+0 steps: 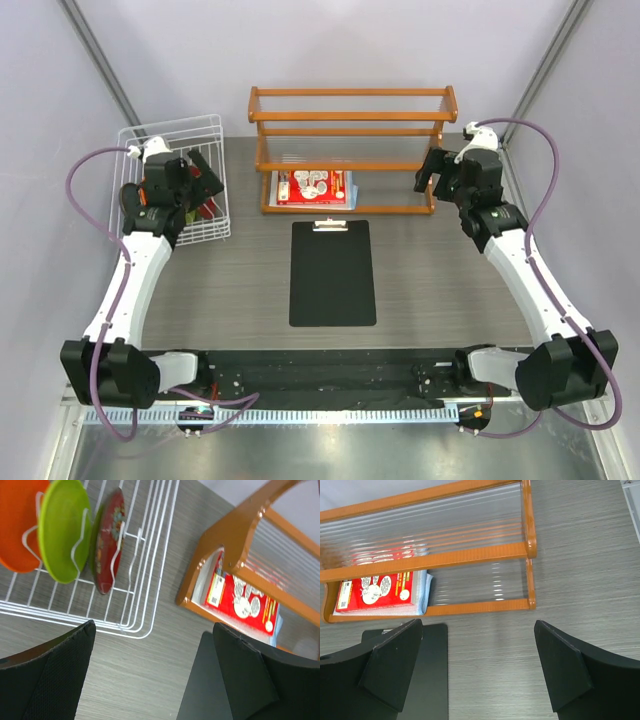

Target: Unload the plates from the dish rack

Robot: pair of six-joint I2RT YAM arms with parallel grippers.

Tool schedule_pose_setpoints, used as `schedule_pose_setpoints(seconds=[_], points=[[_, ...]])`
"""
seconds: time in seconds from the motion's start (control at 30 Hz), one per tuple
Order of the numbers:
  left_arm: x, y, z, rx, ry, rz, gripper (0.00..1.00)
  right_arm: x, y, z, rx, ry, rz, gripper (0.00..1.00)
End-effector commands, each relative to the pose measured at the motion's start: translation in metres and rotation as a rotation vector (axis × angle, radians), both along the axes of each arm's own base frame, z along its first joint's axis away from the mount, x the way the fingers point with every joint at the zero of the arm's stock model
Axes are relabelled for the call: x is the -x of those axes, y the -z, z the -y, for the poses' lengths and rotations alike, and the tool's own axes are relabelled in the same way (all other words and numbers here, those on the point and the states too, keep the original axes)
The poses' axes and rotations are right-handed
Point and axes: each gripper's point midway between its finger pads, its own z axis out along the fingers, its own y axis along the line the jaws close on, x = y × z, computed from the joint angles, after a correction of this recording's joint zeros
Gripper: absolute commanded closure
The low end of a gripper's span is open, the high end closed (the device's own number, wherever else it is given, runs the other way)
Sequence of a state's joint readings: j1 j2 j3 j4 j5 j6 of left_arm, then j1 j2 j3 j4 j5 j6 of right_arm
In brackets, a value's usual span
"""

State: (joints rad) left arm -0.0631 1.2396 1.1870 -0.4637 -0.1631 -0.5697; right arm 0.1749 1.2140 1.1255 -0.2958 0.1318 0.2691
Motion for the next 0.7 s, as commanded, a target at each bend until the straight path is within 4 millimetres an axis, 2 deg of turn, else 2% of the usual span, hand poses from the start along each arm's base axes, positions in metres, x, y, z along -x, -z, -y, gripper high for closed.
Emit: schedule_pose_setpoints(seconds=[0.0,0.07,0.1,0.2,0.23,0.3,0.33,0.4,0.43,0.47,0.53,0.57,0.67], points=[[0.005,-0.038,-0.021,0.004,-0.131,0.147,0.01,-0.016,-0.018,-0.008,0.006,-0.042,0.067,0.00],[0.004,-0.034,-0.023,-0.056,-0.096,0.168,0.01,-0.018,-0.012,-0.010,0.009,-0.049,0.052,0.00],[0.001,-0.039,-0.027,-0.072,-0.109,0.204,0.00,-0.020,-0.008,-0.010,0.010,-0.050,0.041,0.00],[-0.005,-0.038,-0.039,-0.125,-0.152,0.216,0.00,-0.022,-0.002,-0.016,0.005,-0.079,0.023,0.00],[-0.011,-0.030,-0.042,-0.144,-0.163,0.191,0.01,-0.022,0.000,-0.016,0.002,-0.079,0.018,0.00],[-0.021,-0.036,-0.047,-0.166,-0.178,0.195,0.01,-0.020,0.002,-0.020,-0.009,-0.096,0.012,0.01],[-0.030,-0.024,-0.051,-0.186,-0.201,0.153,0.00,-0.020,0.002,-0.019,-0.009,-0.096,0.014,0.00],[-0.041,-0.018,-0.054,-0.214,-0.199,0.121,0.01,-0.018,0.003,-0.020,-0.011,-0.097,0.014,0.01],[-0.048,-0.027,-0.056,-0.218,-0.212,0.131,0.00,-0.018,0.004,-0.019,-0.008,-0.095,0.012,0.00],[-0.056,-0.012,-0.057,-0.229,-0.214,0.084,0.01,-0.018,0.005,-0.019,-0.007,-0.095,0.011,0.00],[-0.066,-0.013,-0.059,-0.235,-0.226,0.083,0.00,-0.017,0.009,-0.018,0.000,-0.097,0.002,0.01],[-0.074,-0.004,-0.061,-0.245,-0.236,0.066,0.00,-0.017,0.010,-0.019,0.003,-0.100,0.001,0.02],[-0.085,0.001,-0.064,-0.261,-0.255,0.068,0.03,-0.018,0.016,-0.017,0.018,-0.100,-0.012,0.05]])
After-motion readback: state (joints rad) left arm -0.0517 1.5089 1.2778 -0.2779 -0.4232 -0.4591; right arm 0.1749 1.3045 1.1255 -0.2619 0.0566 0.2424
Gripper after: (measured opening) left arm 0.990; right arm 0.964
